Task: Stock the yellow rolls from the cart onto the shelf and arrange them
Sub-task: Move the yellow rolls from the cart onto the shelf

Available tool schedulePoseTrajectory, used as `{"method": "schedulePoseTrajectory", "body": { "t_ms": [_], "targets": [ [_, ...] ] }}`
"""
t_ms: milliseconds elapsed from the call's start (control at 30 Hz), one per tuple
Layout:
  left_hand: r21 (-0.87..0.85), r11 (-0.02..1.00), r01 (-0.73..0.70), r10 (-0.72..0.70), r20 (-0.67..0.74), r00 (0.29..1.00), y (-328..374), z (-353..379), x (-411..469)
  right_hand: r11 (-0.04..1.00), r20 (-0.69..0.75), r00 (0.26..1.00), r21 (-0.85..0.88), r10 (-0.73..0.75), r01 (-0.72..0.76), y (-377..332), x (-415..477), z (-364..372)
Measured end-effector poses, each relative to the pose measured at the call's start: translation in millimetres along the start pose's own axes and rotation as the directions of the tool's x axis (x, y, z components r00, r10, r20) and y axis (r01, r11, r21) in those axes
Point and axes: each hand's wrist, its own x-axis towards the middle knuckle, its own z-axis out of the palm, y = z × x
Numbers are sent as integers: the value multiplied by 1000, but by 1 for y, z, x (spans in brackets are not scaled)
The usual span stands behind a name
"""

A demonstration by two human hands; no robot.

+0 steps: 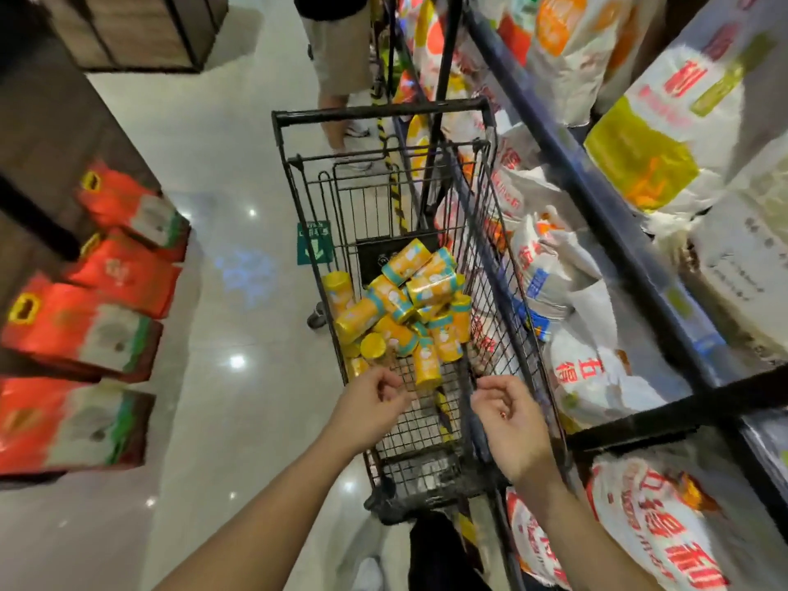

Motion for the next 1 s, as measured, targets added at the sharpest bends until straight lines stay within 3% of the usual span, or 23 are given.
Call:
{"method": "schedulePoseTrajectory", "body": {
  "t_ms": [200, 367, 533, 767, 867, 1000],
  "targets": [
    [82, 984, 160, -150, -112, 982, -23, 18, 64, 963, 137, 972, -218, 190, -157, 58, 88, 19],
    [156, 964, 215, -180, -215, 960, -40, 32, 132, 900, 182, 919, -339, 350, -275, 102, 163, 32],
    [269, 900, 343, -268, -278, 922, -74, 41, 190, 808, 162, 874, -486, 459, -334, 160, 224, 47],
    [438, 823, 363, -216, -350, 912, -101, 30, 248, 664, 140, 793, -642, 594, -384, 240, 275, 62],
    [495, 780, 384, -214, -365, 906, -106, 29, 269, 637, 111, 785, -658, 609, -401, 268, 286, 72],
    [625, 648, 436, -258, -359, 897, -116, 31, 292, 649, 67, 787, -610, 614, -454, 285, 299, 90]
  ]
}}
